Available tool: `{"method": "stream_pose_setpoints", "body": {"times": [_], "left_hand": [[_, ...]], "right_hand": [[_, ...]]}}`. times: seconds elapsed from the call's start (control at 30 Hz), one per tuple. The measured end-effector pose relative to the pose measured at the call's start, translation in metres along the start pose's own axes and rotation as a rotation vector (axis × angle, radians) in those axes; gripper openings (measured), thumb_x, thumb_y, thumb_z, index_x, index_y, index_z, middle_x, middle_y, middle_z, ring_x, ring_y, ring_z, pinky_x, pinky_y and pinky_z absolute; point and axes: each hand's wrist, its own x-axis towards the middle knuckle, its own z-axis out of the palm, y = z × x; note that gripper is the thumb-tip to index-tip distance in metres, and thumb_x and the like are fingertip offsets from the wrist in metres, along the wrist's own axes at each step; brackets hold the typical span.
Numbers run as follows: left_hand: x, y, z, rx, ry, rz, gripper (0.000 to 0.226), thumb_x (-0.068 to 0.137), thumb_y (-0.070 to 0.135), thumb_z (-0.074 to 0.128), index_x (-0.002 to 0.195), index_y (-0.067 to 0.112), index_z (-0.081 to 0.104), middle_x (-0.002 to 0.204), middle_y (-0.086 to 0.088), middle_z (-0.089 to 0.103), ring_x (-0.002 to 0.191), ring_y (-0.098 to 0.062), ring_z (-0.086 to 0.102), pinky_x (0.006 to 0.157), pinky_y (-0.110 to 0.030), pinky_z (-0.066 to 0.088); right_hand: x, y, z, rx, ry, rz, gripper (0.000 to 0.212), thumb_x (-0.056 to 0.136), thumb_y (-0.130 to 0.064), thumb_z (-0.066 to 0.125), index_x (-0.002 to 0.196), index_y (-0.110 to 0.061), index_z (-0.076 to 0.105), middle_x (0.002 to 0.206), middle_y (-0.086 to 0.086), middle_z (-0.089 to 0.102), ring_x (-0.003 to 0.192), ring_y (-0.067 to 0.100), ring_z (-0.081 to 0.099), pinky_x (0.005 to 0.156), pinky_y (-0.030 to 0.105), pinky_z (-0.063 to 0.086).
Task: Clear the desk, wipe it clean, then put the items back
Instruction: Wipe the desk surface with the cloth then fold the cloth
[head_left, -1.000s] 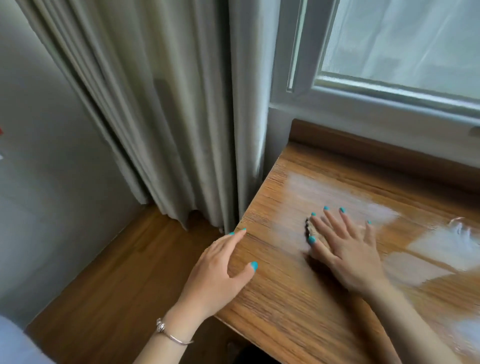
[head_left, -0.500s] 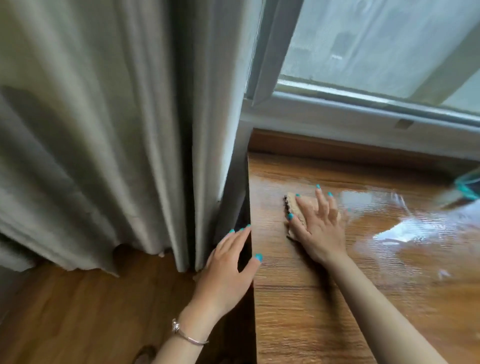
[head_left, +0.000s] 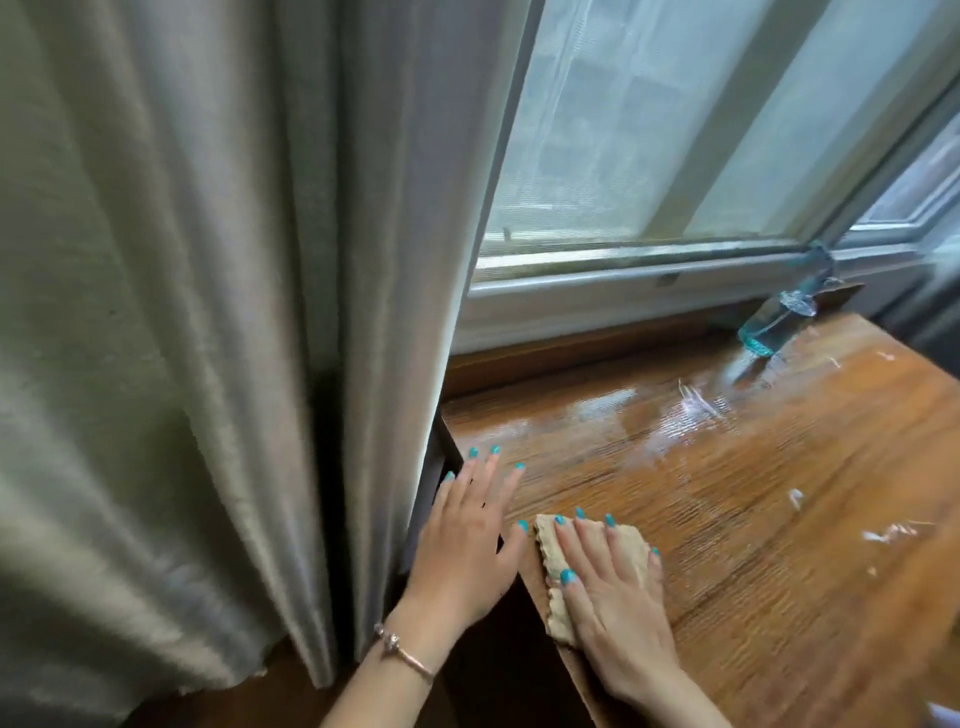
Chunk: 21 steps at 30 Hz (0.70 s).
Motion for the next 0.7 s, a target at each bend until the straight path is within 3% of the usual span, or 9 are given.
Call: {"method": "stream_pose_setpoints", "body": {"times": [0.07, 0.1, 0.27, 0.4, 0.53, 0.63, 0.7], "left_hand": [[0.033, -0.002, -0.003, 0.140, 0.001, 0.136, 0.058, 0.089, 0.044, 0.033, 0.144, 0.030, 0.042, 0.156, 0.001, 0.031, 0.146, -0.018, 0.024, 0.118, -0.040, 0.024], [0.049, -0.003, -0.003, 0.172, -0.007, 0.194, 0.057, 0.087, 0.044, 0.036, 0.140, 0.028, 0.049, 0.151, -0.002, 0.041, 0.142, -0.022, 0.034, 0.115, -0.044, 0.030], [0.115, -0.016, -0.018, 0.223, -0.053, 0.364, 0.060, 0.091, 0.050, 0.031, 0.148, 0.032, 0.033, 0.157, 0.005, 0.028, 0.148, -0.013, 0.012, 0.120, -0.033, 0.006], [0.153, -0.042, -0.039, 0.326, -0.122, 0.453, 0.059, 0.091, 0.047, 0.039, 0.147, 0.028, 0.040, 0.155, 0.002, 0.033, 0.145, -0.013, 0.019, 0.118, -0.032, 0.012], [0.162, -0.058, -0.051, 0.424, -0.135, 0.611, 0.057, 0.092, 0.045, 0.040, 0.145, 0.025, 0.044, 0.154, 0.000, 0.036, 0.143, -0.013, 0.029, 0.114, -0.034, 0.029], [0.169, -0.070, -0.064, 0.350, -0.134, 0.582, 0.058, 0.094, 0.049, 0.038, 0.149, 0.031, 0.035, 0.158, 0.007, 0.027, 0.145, -0.010, 0.024, 0.116, -0.029, 0.023], [0.177, -0.080, -0.067, 0.366, -0.108, 0.619, 0.058, 0.094, 0.042, 0.043, 0.149, 0.025, 0.037, 0.157, 0.004, 0.029, 0.142, -0.013, 0.028, 0.115, -0.035, 0.031]], "right_hand": [[0.025, -0.010, -0.003, 0.002, 0.021, -0.008, 0.072, 0.072, -0.056, -0.021, 0.144, -0.047, -0.021, 0.153, -0.025, -0.028, 0.143, 0.008, -0.028, 0.115, 0.050, -0.014], [0.042, -0.016, -0.006, -0.001, 0.037, -0.010, 0.074, 0.075, -0.056, -0.019, 0.148, -0.043, -0.018, 0.158, -0.021, -0.021, 0.146, 0.010, -0.023, 0.117, 0.052, -0.011], [0.143, -0.053, -0.028, -0.053, 0.064, 0.058, 0.067, 0.101, -0.046, 0.024, 0.154, -0.024, -0.012, 0.163, 0.002, -0.014, 0.149, 0.021, -0.016, 0.118, 0.057, -0.004], [0.172, -0.071, -0.023, 0.005, 0.156, 0.136, 0.069, 0.098, -0.045, 0.028, 0.156, -0.021, -0.003, 0.163, 0.004, -0.004, 0.150, 0.024, -0.007, 0.113, 0.061, -0.007], [0.134, -0.088, 0.002, 0.075, 0.395, 0.111, 0.058, 0.091, -0.040, 0.034, 0.141, -0.016, 0.050, 0.148, 0.004, 0.047, 0.138, 0.024, 0.042, 0.107, 0.060, 0.017], [0.121, -0.103, 0.017, 0.107, 0.408, 0.163, 0.056, 0.091, -0.042, 0.035, 0.141, -0.020, 0.051, 0.149, 0.001, 0.046, 0.139, 0.024, 0.041, 0.106, 0.061, 0.021], [0.142, -0.117, 0.005, 0.154, 0.383, 0.279, 0.058, 0.091, -0.042, 0.034, 0.144, -0.020, 0.047, 0.151, 0.001, 0.043, 0.141, 0.024, 0.038, 0.107, 0.062, 0.017]]}}
